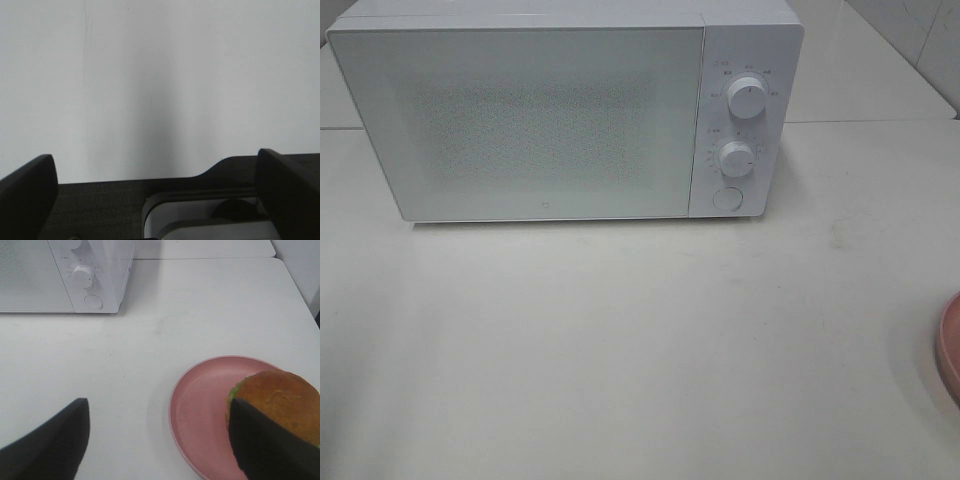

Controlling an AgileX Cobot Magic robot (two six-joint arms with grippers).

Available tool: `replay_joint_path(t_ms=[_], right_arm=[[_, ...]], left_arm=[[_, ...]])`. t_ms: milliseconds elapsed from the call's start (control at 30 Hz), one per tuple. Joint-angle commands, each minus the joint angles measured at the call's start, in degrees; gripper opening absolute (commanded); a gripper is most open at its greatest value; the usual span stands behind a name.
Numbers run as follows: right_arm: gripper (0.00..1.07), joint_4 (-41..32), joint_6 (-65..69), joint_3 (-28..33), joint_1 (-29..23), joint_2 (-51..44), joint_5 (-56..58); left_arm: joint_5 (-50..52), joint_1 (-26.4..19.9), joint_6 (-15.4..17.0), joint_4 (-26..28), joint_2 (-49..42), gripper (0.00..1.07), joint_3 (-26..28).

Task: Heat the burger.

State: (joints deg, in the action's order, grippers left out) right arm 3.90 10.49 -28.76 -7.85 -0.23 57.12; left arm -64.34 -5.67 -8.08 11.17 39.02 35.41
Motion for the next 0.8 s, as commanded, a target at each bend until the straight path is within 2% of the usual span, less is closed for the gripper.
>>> replay_joint_path(t_ms=[33,200,367,800], right_arm=[[0.75,0.00,-0.57,0.11,0.23,-1.60,0.06],[0.75,0.00,-0.57,0.11,0.23,-1.60,0.06],[0.75,0.00,-0.57,0.11,0.23,-1.60,0.06],[0.75,0.00,-0.57,0.11,0.23,-1.60,0.06]], left_arm=[[0.86,-0.29,0.23,0.06,-4.76,1.00,-1.83],[2.69,-0.29,0.57,-0.23,-15.41,1.00,-5.73],[2.75,-0.29,2.01,-1.26,-22.63,1.00,-5.73],[2.75,-0.29,1.72,-1.26,-36.38,1.00,-5.73]])
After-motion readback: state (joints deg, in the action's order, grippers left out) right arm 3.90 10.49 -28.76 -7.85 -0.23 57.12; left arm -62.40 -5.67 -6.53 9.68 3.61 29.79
